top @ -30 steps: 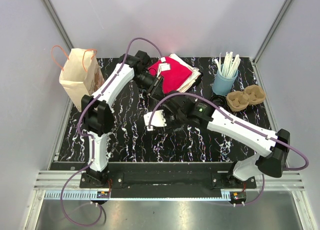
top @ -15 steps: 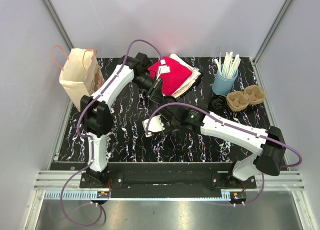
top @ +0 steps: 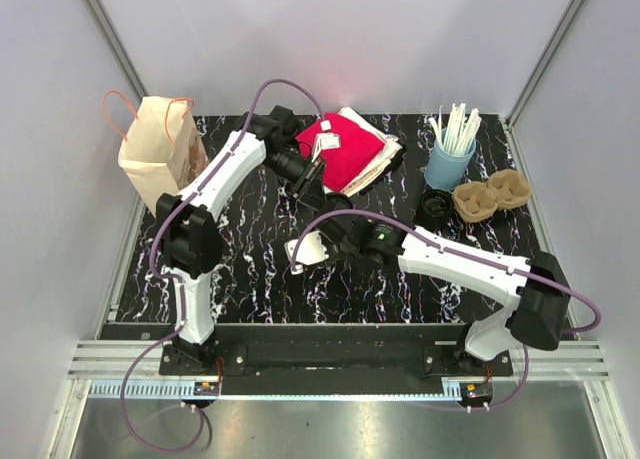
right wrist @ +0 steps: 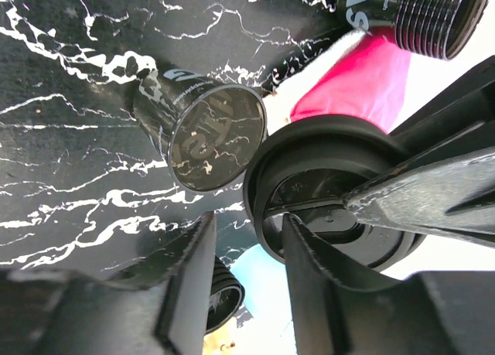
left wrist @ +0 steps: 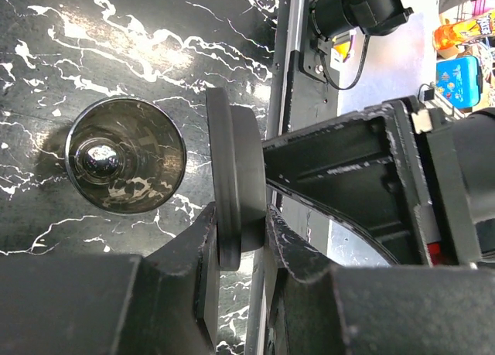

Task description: Pack the takeout coffee

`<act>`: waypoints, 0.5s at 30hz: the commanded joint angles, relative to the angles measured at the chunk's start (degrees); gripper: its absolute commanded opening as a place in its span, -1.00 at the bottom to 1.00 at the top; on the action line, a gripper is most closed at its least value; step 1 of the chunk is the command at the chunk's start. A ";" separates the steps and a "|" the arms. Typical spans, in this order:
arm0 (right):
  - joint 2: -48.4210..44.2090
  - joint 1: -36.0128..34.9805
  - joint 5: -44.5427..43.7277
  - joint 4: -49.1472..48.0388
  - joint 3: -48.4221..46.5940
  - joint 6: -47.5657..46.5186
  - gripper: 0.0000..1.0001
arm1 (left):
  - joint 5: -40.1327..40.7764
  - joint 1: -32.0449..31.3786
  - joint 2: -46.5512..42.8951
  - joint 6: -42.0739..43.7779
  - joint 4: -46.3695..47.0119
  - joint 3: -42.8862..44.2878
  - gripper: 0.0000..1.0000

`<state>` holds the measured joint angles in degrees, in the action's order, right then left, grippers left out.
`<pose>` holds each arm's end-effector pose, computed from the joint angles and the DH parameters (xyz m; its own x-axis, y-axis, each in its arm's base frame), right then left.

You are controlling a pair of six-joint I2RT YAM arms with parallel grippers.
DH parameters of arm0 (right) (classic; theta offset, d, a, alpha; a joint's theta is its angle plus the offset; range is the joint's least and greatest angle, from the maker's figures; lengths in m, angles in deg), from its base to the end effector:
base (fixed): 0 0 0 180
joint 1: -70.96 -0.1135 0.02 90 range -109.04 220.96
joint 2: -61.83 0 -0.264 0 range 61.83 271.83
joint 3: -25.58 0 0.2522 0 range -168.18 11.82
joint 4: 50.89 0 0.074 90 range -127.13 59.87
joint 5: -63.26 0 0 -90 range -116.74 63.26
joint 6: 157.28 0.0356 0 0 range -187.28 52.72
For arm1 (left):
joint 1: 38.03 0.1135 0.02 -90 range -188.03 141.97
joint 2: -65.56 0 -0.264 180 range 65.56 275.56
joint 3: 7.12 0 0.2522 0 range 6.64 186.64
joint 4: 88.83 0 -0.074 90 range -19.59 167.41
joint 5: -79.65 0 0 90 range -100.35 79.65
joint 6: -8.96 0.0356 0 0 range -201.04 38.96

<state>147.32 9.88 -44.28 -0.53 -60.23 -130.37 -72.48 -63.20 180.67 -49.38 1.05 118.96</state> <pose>0.1645 0.2756 0.2954 0.4930 -0.8659 -0.0847 -0.6659 -0.3129 -0.6773 0.3456 -0.1972 0.3115 -0.5732 0.5405 -0.6159 0.7640 0.0806 -0.6402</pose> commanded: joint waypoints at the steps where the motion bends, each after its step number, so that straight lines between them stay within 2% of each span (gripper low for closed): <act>1: 0.73 -0.18 -2.76 -2.94 0.42 -2.30 -0.15 | -2.03 -0.85 -4.63 0.68 -12.24 -0.34 -1.00; 9: 1.25 -0.18 -3.55 -4.78 0.86 -3.44 -0.28 | -2.21 -0.85 -5.51 1.21 -12.24 -1.39 -1.00; 11: 1.69 -0.09 -3.82 -5.04 0.86 -3.88 -0.41 | -2.12 -1.02 -5.69 1.47 -12.32 -1.66 -1.00; 14: 1.87 -0.18 -3.91 -5.22 0.77 -4.06 -0.51 | -2.21 -1.02 -5.77 1.56 -12.24 -1.75 -1.00; 15: 1.87 -0.09 -3.91 -5.22 0.69 -4.06 -0.62 | -2.38 -1.02 -5.77 1.56 -12.24 -1.75 -1.00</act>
<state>148.33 9.83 -46.29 -3.35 -59.73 -132.23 -71.36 -63.26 178.96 -48.31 1.40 117.12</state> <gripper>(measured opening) 0.258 0.243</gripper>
